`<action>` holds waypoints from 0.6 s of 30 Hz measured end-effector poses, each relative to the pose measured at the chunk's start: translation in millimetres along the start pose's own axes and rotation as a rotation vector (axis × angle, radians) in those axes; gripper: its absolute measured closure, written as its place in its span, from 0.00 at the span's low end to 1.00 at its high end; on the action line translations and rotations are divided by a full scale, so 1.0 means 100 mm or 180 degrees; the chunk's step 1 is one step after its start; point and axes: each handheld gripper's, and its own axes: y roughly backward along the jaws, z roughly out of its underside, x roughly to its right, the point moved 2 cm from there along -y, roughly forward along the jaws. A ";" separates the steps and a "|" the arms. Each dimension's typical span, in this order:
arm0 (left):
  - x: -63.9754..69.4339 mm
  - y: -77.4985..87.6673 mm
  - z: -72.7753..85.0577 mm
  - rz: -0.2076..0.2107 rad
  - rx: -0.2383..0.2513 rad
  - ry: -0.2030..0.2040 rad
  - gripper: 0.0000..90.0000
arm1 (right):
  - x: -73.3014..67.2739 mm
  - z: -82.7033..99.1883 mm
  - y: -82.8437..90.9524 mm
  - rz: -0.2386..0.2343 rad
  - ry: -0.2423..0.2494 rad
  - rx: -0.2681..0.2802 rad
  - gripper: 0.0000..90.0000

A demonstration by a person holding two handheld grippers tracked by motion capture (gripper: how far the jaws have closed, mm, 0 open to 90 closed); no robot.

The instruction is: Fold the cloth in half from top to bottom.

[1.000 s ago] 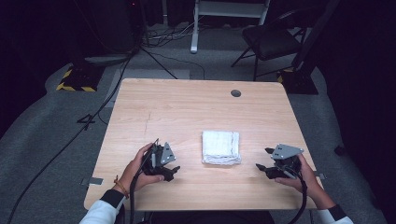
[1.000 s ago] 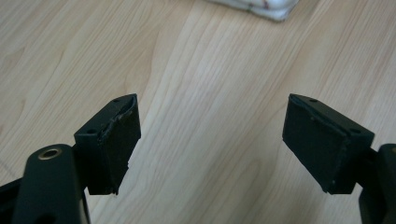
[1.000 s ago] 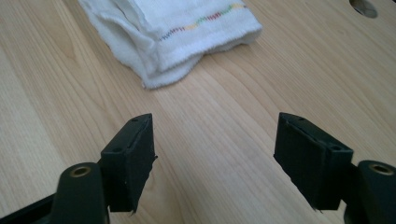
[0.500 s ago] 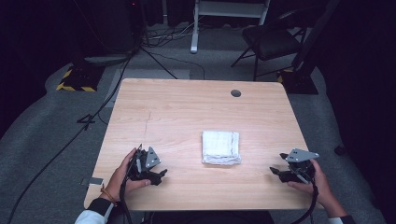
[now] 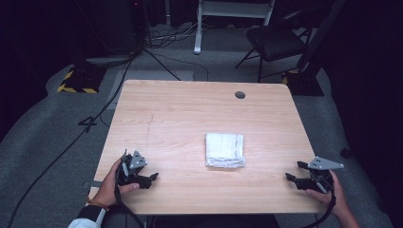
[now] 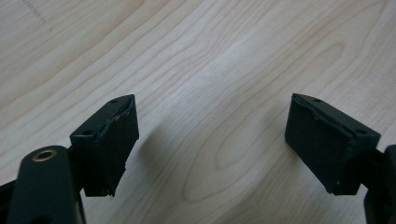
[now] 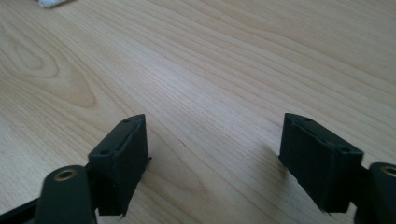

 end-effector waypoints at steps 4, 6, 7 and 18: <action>-0.04 0.00 0.04 0.0023 0.0054 0.0080 0.19 | 0.03 0.00 -0.02 -0.0045 -0.0126 -0.0046 0.23; -0.03 -0.01 0.03 0.0024 0.0054 0.0106 0.19 | 0.03 0.00 -0.02 -0.0027 -0.0130 -0.0050 0.23; -0.03 -0.01 0.03 0.0023 0.0055 0.0108 0.19 | 0.03 0.00 -0.02 -0.0019 -0.0134 -0.0050 0.22; -0.01 -0.01 0.03 -0.0014 0.0054 0.0159 0.18 | 0.03 -0.01 -0.02 0.0008 -0.0150 -0.0064 0.20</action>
